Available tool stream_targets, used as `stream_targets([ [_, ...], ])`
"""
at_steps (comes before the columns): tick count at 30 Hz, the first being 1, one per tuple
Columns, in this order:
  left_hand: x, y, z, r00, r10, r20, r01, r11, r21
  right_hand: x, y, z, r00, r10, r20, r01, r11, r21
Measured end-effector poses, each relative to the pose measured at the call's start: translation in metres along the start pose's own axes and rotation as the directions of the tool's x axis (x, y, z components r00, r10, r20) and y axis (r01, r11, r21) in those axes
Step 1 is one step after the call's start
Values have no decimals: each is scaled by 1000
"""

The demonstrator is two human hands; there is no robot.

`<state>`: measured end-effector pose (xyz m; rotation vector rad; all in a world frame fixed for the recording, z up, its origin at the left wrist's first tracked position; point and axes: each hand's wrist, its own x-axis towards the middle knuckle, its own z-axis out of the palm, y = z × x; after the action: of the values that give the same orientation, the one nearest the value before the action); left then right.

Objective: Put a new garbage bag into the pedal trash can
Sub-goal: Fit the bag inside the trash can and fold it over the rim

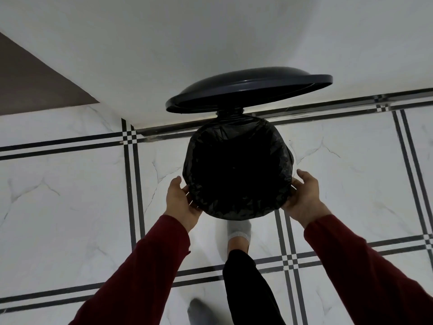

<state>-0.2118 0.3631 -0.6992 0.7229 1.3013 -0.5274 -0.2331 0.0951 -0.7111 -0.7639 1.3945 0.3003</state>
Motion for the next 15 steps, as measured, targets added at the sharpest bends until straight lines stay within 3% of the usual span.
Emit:
stream_targets([
  [3,-4,4,1,966,182,-181,-131,957,259,-12,1,0,988,-130,-86,110,972,-209],
  [5,-18,6,5,897,380,-228,-227,836,499,-32,2,0,885,-431,-177,284,800,-528],
  [7,-40,8,9,808,581,-99,-396,659,639,-58,-2,2,742,-663,-97,446,597,-667],
  [9,-75,10,17,661,745,85,-597,454,661,-90,-11,9,653,-755,61,626,493,-603],
  [10,-94,12,20,559,810,176,-684,331,650,-104,-15,13,569,-811,137,717,407,-565],
  [12,-130,21,30,300,880,367,-795,17,607,-137,-29,25,273,-912,307,849,78,-522],
  [14,-159,32,43,49,831,553,-795,-303,526,-165,-48,39,-37,-889,456,834,-279,-476],
  [15,-171,39,52,-30,768,639,-766,-428,480,-178,-59,47,-123,-851,511,808,-385,-446],
])
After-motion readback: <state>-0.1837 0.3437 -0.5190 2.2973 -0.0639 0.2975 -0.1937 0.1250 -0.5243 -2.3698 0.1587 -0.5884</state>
